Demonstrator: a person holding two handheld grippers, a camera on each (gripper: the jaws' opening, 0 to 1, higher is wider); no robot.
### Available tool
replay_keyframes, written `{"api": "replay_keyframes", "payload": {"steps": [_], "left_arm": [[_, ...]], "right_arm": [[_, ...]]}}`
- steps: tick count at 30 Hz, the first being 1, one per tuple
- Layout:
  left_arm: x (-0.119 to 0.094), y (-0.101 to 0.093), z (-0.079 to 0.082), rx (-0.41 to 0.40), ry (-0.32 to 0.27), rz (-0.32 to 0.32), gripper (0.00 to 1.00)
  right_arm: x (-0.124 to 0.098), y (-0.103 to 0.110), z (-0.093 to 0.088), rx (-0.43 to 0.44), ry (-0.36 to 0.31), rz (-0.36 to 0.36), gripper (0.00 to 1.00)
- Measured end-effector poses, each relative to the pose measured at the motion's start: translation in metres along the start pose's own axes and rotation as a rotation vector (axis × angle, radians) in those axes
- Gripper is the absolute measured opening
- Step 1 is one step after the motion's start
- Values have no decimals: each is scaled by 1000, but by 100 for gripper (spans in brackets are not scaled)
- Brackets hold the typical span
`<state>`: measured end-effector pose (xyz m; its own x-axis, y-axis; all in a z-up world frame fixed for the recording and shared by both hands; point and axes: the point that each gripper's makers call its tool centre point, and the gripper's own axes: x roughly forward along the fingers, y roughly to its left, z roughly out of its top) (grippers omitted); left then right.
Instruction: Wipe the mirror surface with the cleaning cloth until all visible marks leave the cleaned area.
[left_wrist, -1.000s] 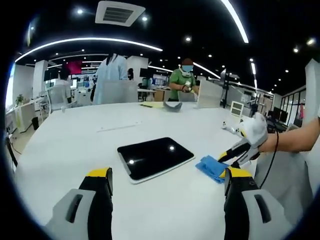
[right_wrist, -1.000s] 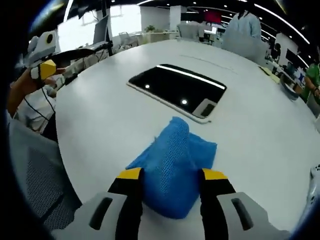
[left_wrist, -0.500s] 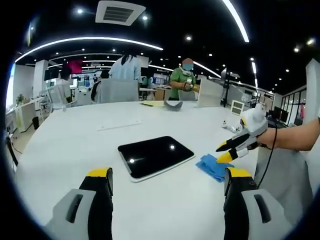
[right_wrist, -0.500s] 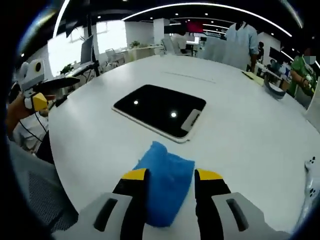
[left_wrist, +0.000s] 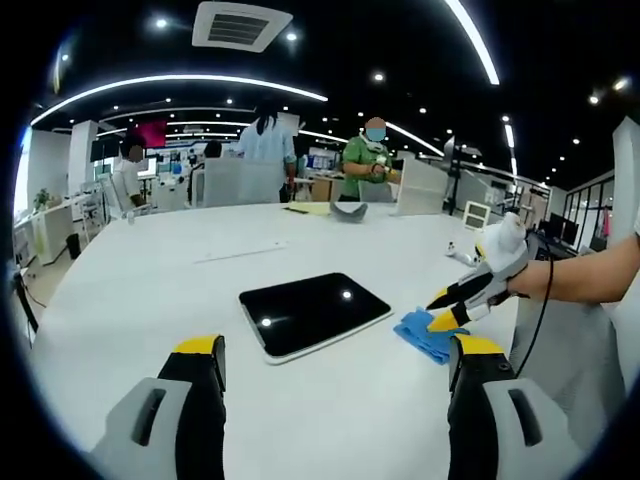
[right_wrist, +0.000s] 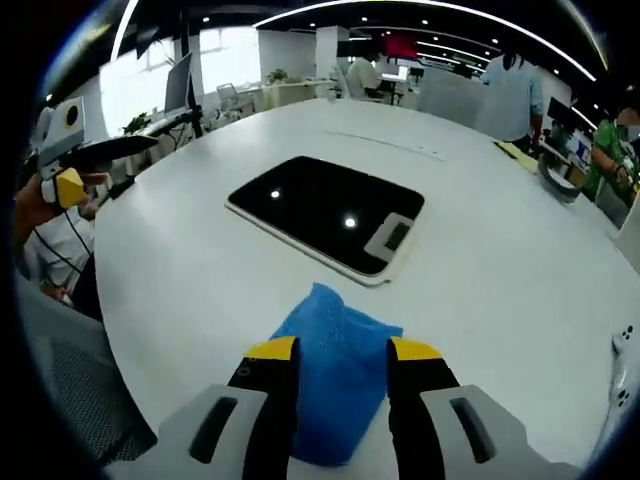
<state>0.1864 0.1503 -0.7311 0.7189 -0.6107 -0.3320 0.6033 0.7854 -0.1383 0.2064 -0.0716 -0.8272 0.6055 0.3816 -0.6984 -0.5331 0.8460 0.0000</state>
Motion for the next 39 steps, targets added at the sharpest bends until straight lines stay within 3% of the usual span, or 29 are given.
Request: {"api": "replay_keyframes", "payload": {"steps": [5,10,12,18,21,28,39], "left_arm": [[1,0,1,3,-5,1,95],[1,-5,-2,12,9,-13,95],[1,-6,-2,15,12,-15,96],[-4,-4,-5,17,23,-5,97],[-8,-2,-7,15,26,8,99],[-20,3,-10,23,42,40,99],[-35,6,-10,3,19,98,99]], "right_arm": [[-15,11,5,56,-47,31,35],[-37,25,24,64,-167,37,40],[-45,28,28,64,-187,26,43],[-74,24,49,85,-291,-59,66],[-86,23,55,95,-323,-72,71],[-96,22,58,99,-366,-69,78],[-97,23,54,104,-345,-35,75]]}}
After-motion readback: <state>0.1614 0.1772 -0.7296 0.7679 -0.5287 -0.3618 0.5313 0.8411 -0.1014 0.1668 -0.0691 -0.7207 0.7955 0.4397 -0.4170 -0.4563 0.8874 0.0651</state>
